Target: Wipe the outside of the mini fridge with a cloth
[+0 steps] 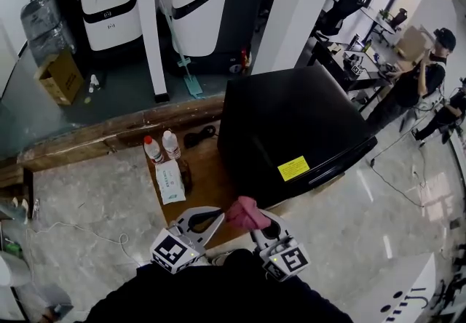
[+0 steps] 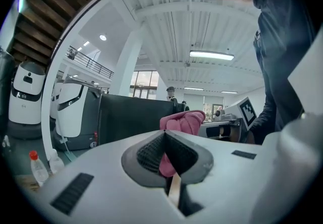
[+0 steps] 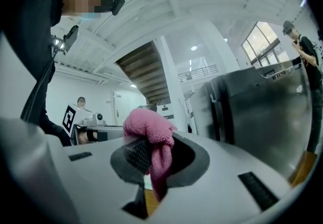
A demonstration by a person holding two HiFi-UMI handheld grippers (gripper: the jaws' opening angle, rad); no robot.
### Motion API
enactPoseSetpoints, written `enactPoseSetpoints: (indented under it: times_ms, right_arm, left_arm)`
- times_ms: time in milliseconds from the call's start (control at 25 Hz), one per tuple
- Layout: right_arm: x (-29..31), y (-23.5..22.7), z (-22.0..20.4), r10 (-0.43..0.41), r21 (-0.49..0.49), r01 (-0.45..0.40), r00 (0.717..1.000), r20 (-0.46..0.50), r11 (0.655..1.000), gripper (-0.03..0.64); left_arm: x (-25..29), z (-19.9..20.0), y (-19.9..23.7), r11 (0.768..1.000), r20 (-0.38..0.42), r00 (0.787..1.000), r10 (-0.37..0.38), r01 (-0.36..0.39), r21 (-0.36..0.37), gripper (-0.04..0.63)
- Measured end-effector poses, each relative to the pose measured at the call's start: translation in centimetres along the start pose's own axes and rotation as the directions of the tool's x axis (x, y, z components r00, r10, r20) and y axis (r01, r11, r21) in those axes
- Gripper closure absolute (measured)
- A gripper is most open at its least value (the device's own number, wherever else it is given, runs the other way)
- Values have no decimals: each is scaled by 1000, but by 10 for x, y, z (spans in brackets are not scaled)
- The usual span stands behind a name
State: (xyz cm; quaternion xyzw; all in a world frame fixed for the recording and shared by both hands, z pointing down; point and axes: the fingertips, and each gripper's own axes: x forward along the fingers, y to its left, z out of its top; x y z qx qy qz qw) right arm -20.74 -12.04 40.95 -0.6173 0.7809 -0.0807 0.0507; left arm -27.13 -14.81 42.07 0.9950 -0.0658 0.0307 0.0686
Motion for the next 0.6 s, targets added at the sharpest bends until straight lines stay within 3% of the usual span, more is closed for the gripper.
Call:
enactPoseSetpoints:
  times_ms: [280, 600]
  right_arm:
    - [5, 0, 6, 27, -42, -28, 1000, -15, 999, 571]
    - [9, -1, 20, 13, -3, -13, 1000, 6, 1000, 571]
  left_arm:
    - [-2, 9, 3, 1000, 13, 1000, 14, -15, 16, 590]
    - [-1, 15, 2, 1000, 10, 1000, 21, -21, 23, 591]
